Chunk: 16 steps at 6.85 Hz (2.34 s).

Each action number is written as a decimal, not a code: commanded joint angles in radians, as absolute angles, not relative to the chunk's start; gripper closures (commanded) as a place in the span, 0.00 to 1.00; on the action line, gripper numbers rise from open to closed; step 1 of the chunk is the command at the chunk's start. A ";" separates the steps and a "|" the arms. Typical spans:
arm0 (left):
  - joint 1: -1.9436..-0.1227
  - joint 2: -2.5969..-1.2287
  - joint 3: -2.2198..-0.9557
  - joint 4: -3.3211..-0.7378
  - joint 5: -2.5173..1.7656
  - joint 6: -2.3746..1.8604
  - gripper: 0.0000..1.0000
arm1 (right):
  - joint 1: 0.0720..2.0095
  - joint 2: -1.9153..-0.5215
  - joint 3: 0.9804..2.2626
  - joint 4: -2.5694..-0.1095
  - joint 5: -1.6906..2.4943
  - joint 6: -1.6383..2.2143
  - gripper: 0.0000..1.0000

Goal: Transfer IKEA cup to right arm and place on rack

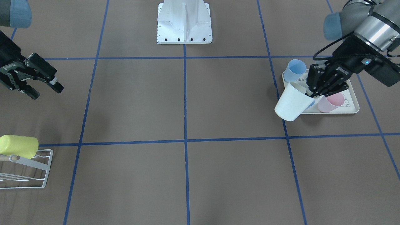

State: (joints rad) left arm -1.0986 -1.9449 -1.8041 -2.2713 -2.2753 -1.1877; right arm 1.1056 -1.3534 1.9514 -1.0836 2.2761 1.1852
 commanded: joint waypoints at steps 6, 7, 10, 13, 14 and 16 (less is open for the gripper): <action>-0.841 -2.149 -1.793 -2.507 -1.994 -1.725 1.00 | 1.045 -1.318 1.940 -0.729 2.267 1.713 0.02; -0.810 -2.148 -1.787 -2.605 -1.939 -1.806 1.00 | 1.045 -1.280 1.939 -0.729 2.266 1.794 0.02; -0.755 -2.148 -1.714 -2.892 -1.814 -1.962 1.00 | 1.016 -1.224 1.953 -0.671 2.163 1.996 0.02; -0.670 -2.151 -1.666 -3.078 -1.637 -2.011 1.00 | 0.925 -1.224 1.928 -0.462 1.955 2.250 0.02; -0.670 -2.167 -1.649 -3.098 -1.637 -2.016 1.00 | 0.855 -1.224 1.925 -0.401 1.860 2.305 0.02; -0.670 -2.177 -1.551 -3.256 -1.635 -2.068 1.00 | 0.776 -1.223 1.930 -0.313 1.734 2.373 0.02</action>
State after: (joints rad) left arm -0.6711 -2.1722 -1.6076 -3.1633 -1.6381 -2.0418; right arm 0.8208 -1.2232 1.9293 -0.3662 1.8041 2.3292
